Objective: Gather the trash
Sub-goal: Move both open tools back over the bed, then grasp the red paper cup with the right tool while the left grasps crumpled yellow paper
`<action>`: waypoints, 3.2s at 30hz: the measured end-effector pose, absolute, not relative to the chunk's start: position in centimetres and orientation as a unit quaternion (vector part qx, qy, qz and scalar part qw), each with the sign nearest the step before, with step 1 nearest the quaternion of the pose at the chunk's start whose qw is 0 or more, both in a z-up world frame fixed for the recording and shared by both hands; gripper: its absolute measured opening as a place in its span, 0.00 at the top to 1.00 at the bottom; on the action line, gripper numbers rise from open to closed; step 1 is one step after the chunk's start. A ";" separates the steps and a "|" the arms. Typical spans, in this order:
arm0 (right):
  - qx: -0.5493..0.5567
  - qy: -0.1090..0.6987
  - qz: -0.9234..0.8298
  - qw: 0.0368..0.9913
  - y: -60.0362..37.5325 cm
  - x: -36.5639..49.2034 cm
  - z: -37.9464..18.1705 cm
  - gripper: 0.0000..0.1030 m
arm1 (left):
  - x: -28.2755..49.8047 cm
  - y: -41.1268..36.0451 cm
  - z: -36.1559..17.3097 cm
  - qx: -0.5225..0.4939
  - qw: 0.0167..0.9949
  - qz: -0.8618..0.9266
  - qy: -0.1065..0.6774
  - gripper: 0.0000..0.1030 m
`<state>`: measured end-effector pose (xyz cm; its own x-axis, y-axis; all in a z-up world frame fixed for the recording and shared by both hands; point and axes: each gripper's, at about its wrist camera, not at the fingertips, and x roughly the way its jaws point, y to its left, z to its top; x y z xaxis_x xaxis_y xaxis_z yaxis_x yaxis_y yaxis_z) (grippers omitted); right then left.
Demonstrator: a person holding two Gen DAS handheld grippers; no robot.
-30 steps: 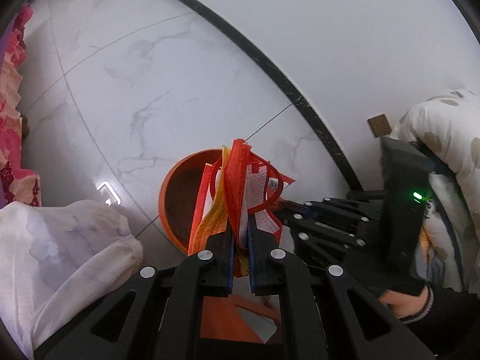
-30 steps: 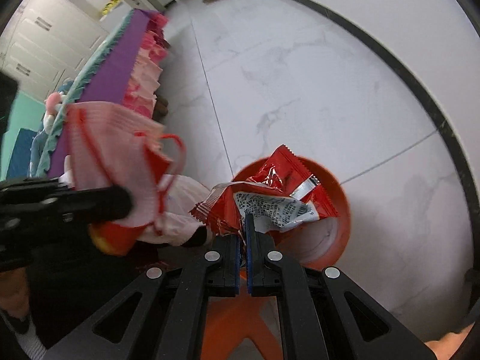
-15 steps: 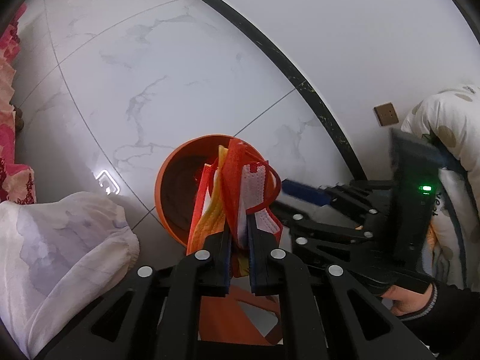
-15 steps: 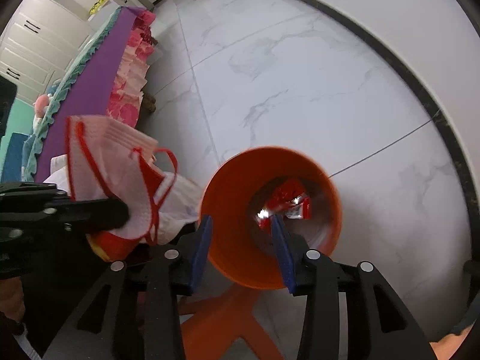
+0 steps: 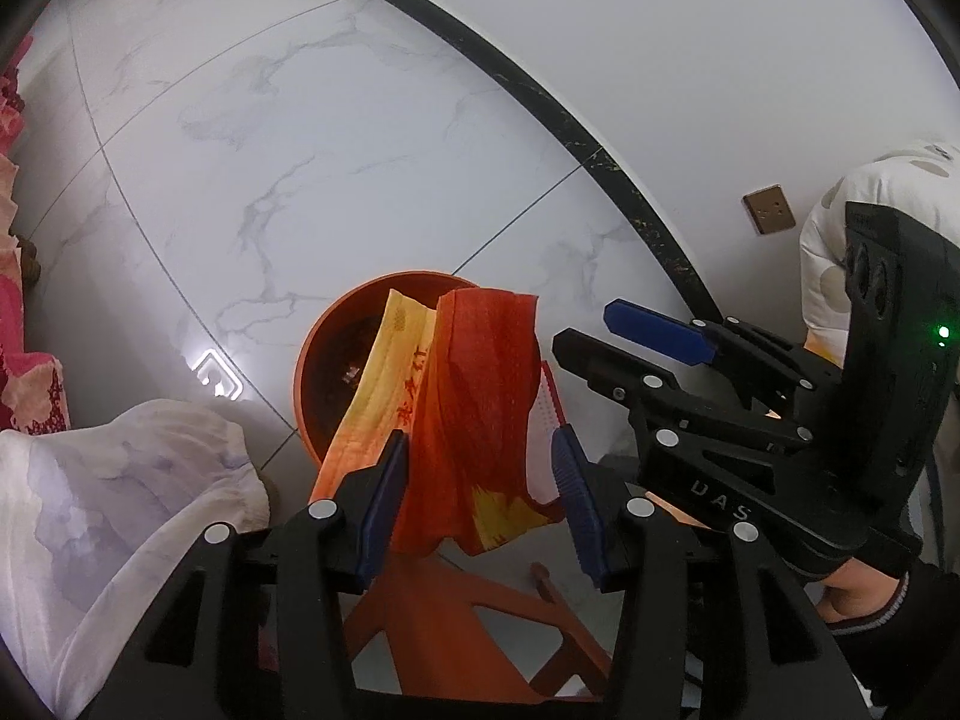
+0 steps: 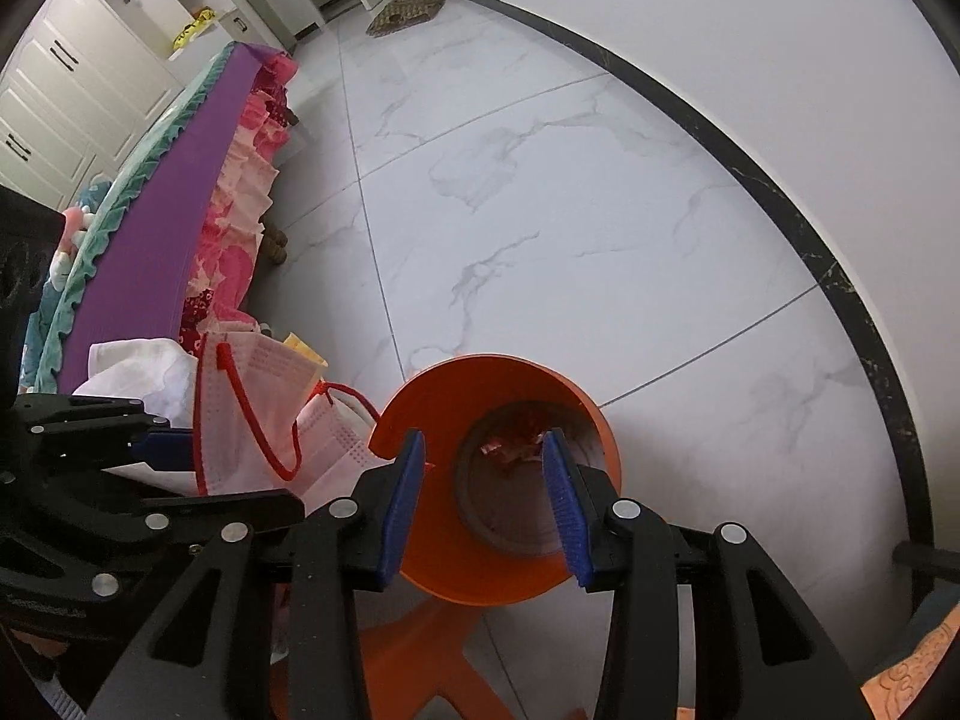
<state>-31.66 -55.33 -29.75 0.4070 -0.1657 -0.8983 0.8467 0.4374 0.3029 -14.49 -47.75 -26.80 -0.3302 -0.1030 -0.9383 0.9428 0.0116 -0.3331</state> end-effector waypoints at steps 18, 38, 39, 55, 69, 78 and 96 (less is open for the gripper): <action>0.395 0.417 -0.356 0.737 -55.4 -31.0 -28.7 0.59 | -14.7 -47.5 -25.5 0.382 0.450 -0.601 0.540 0.23; 0.296 0.323 -0.261 0.860 -51.0 -22.2 -13.7 0.59 | -6.6 -38.0 -10.4 0.275 0.674 -0.567 0.386 0.22; 0.289 0.318 -0.245 0.869 -50.3 -21.1 -12.7 0.59 | -5.5 -36.7 -9.4 0.261 0.695 -0.554 0.378 0.22; 0.174 0.304 -0.027 0.936 -37.4 -4.5 -4.9 0.59 | 4.6 -19.8 -3.7 0.129 0.877 -0.318 0.337 0.17; 0.112 0.312 0.114 0.936 -25.8 6.1 -2.7 0.59 | 9.8 -6.9 -3.0 0.053 0.921 -0.178 0.343 0.17; 0.098 0.341 0.151 0.923 -21.6 10.0 -4.0 0.59 | 12.1 -2.0 -4.6 0.020 0.919 -0.133 0.370 0.17; 0.053 0.387 0.173 0.904 -16.9 17.1 -8.5 0.44 | 15.9 0.7 -8.5 -0.006 0.898 -0.107 0.427 0.17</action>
